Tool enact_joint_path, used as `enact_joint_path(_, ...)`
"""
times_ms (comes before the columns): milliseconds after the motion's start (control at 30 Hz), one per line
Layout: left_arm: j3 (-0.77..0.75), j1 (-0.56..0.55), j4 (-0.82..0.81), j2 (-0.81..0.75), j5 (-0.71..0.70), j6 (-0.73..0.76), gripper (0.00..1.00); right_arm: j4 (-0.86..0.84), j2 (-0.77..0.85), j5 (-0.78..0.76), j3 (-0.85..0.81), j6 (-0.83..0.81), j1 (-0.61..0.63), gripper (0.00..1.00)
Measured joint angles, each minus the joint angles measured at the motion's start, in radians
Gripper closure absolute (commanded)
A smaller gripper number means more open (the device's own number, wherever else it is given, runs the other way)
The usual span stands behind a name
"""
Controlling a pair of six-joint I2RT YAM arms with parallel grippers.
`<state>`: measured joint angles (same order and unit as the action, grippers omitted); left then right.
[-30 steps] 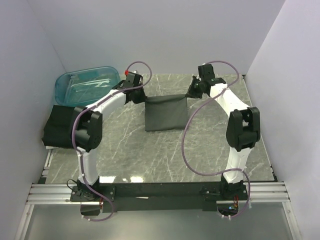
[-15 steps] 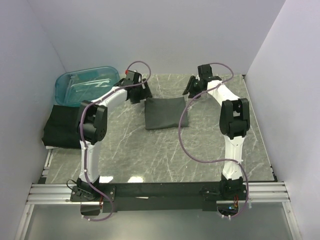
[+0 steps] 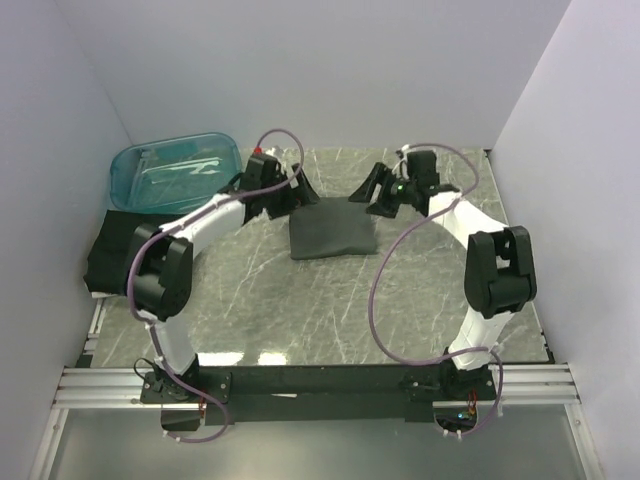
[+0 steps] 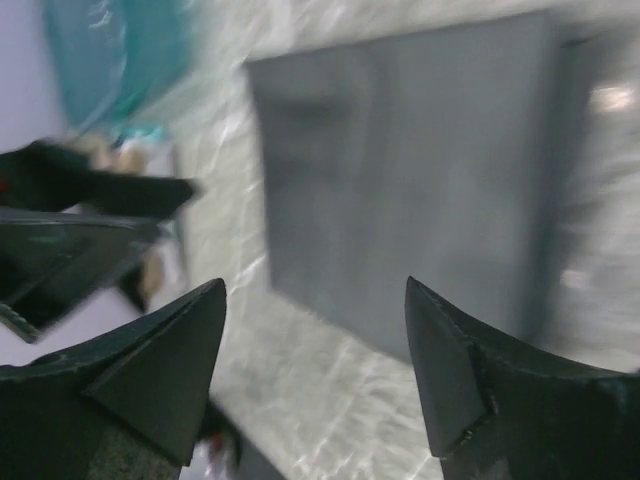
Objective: Fold and stack the t-shirts
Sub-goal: Fold the tshirt, then neatly place the folded tshirt to the corner
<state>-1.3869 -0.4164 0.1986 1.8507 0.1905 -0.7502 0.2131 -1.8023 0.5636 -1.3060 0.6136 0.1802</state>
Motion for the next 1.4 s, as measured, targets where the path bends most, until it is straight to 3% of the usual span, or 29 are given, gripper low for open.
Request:
enact_joint_path(267, 0.212, -0.028, -0.197, -0.003, 0.134, -0.124, 0.01, -0.226, -0.067, 0.135, 0.159, 0.113, 0.12, 0.19)
enact_joint_path(533, 0.307, -0.026, -0.269, 0.028, 0.172, -0.175, 0.01, -0.318, -0.111, 0.137, 0.282, 0.149, 0.094, 0.18)
enact_joint_path(733, 0.319, -0.026, -0.283, 0.025, 0.171, -0.178, 0.01, -0.332, -0.111, 0.134, 0.284, 0.142, 0.094, 0.18)
enact_joint_path(900, 0.304, -0.029, -0.21, -0.027, 0.125, -0.142, 0.01, -0.236, -0.075, 0.092, 0.245, 0.084, 0.095, 0.18)
enact_joint_path(1167, 0.216, -0.031, -0.071, -0.2, -0.05, -0.028, 0.01, -0.043, 0.356, -0.146, 0.223, -0.037, 0.094, 0.16)
enact_joint_path(1400, 0.092, -0.031, 0.056, -0.12, -0.187, 0.059, 0.0, 0.092, 0.713, -0.51, 0.274, -0.069, 0.094, 0.04)
